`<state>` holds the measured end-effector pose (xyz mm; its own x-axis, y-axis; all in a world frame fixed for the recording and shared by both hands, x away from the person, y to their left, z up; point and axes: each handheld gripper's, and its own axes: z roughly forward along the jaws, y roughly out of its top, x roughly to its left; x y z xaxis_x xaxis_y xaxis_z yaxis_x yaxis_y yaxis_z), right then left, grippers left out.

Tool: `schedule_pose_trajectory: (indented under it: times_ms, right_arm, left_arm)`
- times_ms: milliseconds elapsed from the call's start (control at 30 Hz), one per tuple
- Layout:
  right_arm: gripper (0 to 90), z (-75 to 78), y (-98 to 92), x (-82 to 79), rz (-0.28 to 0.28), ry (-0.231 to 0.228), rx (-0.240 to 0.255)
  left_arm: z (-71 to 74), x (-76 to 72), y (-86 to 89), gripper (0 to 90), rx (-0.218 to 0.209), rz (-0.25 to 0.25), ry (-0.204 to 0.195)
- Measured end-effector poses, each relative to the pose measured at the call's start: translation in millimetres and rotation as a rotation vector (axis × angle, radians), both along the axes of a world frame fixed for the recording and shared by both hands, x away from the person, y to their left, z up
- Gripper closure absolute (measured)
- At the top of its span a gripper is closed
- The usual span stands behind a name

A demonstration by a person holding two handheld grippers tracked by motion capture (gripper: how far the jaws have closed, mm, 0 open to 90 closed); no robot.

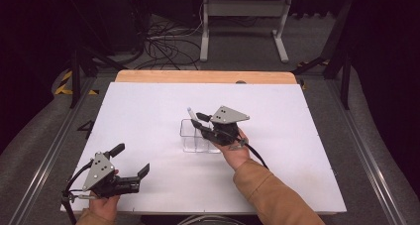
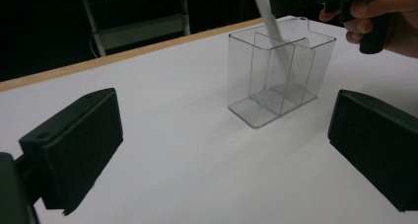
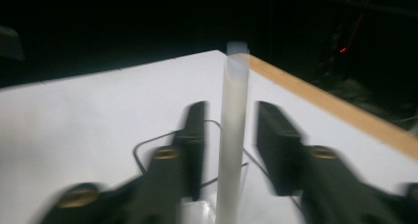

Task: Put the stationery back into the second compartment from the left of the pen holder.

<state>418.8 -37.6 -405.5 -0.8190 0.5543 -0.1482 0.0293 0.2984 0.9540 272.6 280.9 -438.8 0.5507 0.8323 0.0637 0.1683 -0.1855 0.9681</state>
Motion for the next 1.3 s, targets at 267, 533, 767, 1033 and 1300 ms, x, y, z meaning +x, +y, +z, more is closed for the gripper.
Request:
schedule_pose_trajectory:
  times_ms: [267, 533, 767, 1033, 1300]
  right_arm:
    - [27.6, 10.7, -0.2, -5.3, -0.029, -0.024, -0.034]
    - [22.5, 22.9, -7.1, -10.6, -0.009, -0.017, -0.008]
    - [21.7, 31.5, -13.0, -14.8, 0.003, -0.025, 0.008]
    - [20.8, 38.8, -20.3, -19.2, 0.002, -0.031, 0.005]
    - [17.9, 46.7, -31.9, -22.0, 0.0, -0.03, 0.022]
  left_arm:
    - [-0.2, -1.1, 0.8, 1.1, -0.002, 0.005, 0.001]
    - [-0.2, -1.0, 0.5, 1.1, -0.003, 0.006, 0.003]
    - [-0.4, -0.9, -0.2, 1.1, 0.003, 0.006, 0.002]
    - [-0.1, -0.9, 0.6, 1.1, -0.001, 0.008, 0.0]
    - [0.2, -1.5, 0.2, 1.1, -0.001, 0.011, 0.0]
